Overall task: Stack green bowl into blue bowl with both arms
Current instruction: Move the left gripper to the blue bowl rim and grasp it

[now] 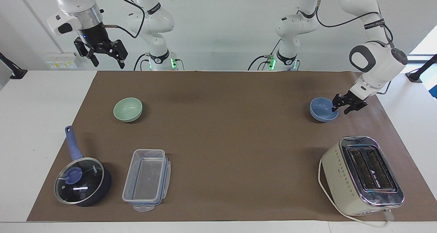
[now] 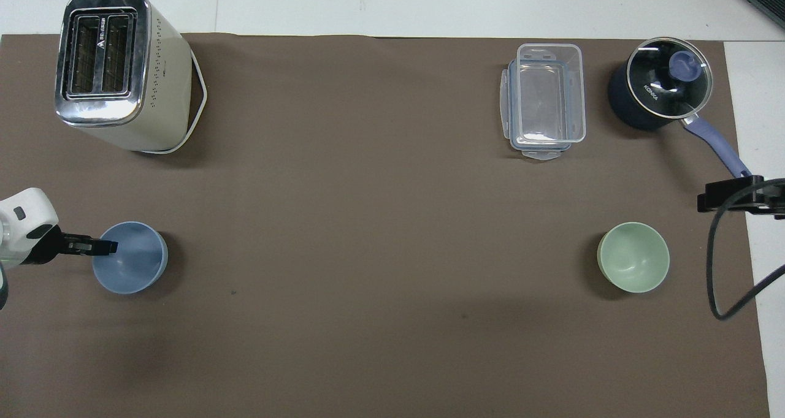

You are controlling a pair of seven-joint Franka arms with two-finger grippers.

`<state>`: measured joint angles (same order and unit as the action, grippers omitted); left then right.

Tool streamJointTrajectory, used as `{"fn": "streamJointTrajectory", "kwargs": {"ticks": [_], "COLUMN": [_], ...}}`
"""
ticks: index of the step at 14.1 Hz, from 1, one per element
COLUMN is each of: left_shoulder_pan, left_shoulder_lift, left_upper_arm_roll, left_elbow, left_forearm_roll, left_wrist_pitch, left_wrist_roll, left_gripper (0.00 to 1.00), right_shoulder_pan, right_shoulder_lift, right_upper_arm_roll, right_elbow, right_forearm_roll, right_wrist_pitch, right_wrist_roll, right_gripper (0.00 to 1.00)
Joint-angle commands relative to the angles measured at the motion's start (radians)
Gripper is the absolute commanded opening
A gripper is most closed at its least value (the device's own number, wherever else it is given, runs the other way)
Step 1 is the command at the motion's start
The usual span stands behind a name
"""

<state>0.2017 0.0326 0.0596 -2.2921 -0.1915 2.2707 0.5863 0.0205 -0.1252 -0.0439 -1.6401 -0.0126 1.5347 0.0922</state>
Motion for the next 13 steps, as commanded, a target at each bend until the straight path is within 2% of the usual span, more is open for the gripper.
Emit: {"fn": "streamJointTrajectory", "kwargs": {"ticks": [1, 2, 6, 11, 13], "left_shoulder_pan": [0.011, 0.013, 0.001, -0.019, -0.079], "left_shoulder_lift": [-0.010, -0.010, -0.031, -0.141, -0.178], "left_upper_arm_roll": [-0.003, -0.003, -0.003, -0.017, -0.017], "left_elbow": [-0.020, -0.018, -0.013, -0.016, -0.023], "left_forearm_roll": [-0.017, -0.019, -0.019, -0.017, -0.013], "left_wrist_pitch": [0.018, 0.016, -0.023, -0.086, -0.099], "left_wrist_roll": [0.004, 0.003, -0.003, -0.029, -0.096], "left_gripper": [0.19, 0.01, 0.00, 0.00, 0.00], "right_shoulder_pan": [-0.008, -0.008, -0.008, -0.008, -0.008], "right_shoulder_lift": [-0.008, -0.008, -0.008, -0.008, -0.008], "right_upper_arm_roll": [0.003, 0.003, 0.003, 0.003, 0.003], "right_elbow": [-0.010, -0.010, -0.010, -0.010, -0.010], "right_forearm_roll": [0.017, 0.017, 0.017, 0.017, 0.017], "right_wrist_pitch": [0.007, 0.007, 0.007, 0.007, 0.007], "right_wrist_roll": [-0.023, -0.023, -0.023, -0.023, -0.023], "right_gripper": [1.00, 1.00, 1.00, 1.00, 1.00]}}
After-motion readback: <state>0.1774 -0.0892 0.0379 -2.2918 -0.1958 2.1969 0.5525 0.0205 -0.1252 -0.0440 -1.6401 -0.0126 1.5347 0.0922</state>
